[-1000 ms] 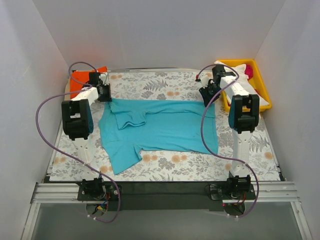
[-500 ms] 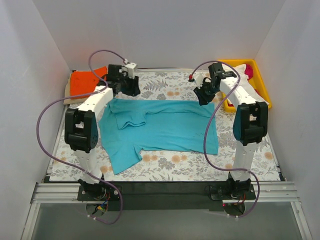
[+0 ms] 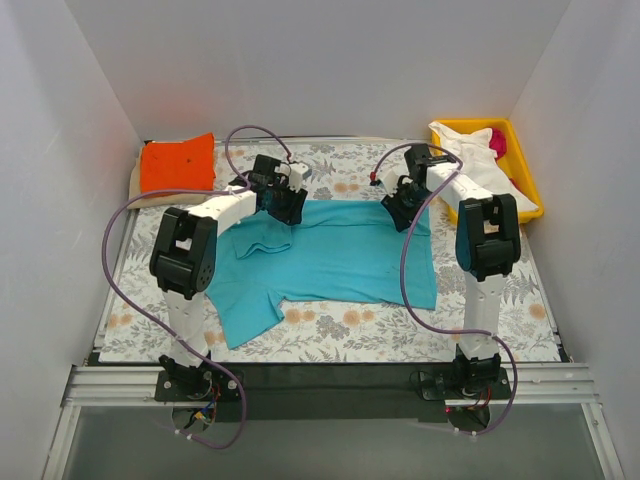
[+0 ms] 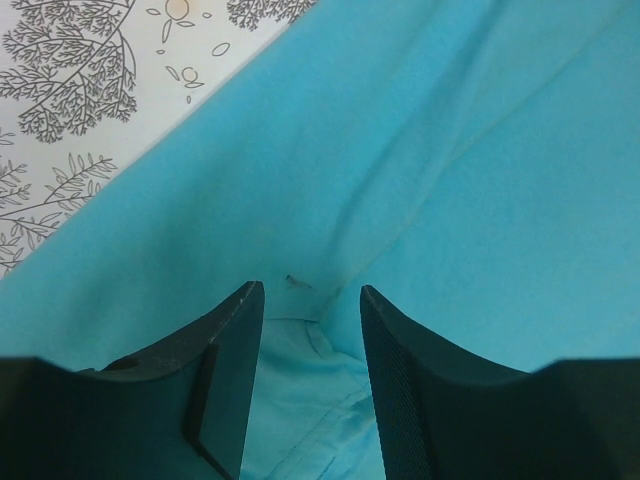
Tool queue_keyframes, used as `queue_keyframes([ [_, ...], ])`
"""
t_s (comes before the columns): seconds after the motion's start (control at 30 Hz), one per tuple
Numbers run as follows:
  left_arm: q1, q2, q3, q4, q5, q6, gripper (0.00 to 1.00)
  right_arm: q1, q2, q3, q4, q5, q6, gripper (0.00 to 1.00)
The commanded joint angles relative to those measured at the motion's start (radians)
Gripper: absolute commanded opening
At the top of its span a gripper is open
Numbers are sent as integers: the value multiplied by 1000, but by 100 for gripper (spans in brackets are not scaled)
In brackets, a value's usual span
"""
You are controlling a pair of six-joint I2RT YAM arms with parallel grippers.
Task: Fold and stack the t-shirts
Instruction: Fold the tshirt
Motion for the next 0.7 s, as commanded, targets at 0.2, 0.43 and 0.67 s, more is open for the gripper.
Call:
queue_keyframes([
  [0.2, -8, -40, -64, 6, -39, 81, 37, 1, -14, -30, 28, 21, -15, 26],
  [0.43, -8, -32, -72, 5, -45, 92, 28, 3, -14, -35, 26, 30, -17, 18],
  [0.67, -5, -62, -76, 12, -76, 89, 2, -2, -10, -40, 29, 57, -27, 9],
])
